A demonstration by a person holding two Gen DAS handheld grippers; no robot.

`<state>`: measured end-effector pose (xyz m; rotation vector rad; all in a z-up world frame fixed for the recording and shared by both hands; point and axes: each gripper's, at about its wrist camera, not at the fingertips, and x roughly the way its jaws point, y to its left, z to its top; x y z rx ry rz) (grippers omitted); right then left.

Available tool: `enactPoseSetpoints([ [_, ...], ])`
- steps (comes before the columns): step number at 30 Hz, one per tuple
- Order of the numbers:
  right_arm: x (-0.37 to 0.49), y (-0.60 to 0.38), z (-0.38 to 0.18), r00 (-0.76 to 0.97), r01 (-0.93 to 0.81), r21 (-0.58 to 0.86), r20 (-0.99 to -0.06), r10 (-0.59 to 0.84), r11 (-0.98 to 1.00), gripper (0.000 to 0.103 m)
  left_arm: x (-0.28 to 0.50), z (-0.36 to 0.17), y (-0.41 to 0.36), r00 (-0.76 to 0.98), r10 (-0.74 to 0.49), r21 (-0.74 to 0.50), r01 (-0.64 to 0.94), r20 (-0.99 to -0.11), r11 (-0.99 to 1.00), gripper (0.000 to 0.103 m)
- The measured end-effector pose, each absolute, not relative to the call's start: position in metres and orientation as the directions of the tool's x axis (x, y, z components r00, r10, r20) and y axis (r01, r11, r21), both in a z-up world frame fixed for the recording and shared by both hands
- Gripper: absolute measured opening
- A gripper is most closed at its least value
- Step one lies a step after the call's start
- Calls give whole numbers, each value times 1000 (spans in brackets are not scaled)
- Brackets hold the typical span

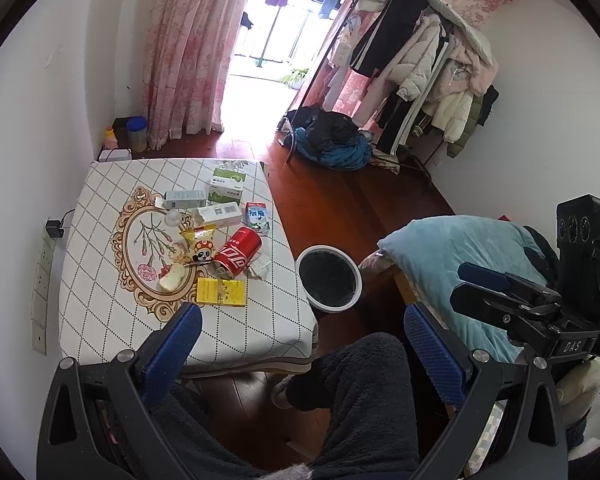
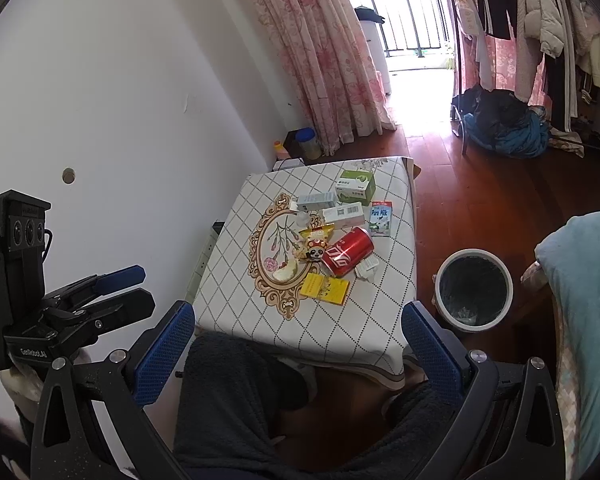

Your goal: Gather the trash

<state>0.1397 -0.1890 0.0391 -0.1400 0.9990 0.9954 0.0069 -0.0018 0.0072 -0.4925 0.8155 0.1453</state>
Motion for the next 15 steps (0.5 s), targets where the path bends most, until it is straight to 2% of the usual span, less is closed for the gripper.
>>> enactPoseSetpoints([
  [15,137,-193,43,179,-750,313,-753,634,583,103,10,12,-2,689,-60,-364,-305,-723,880,103],
])
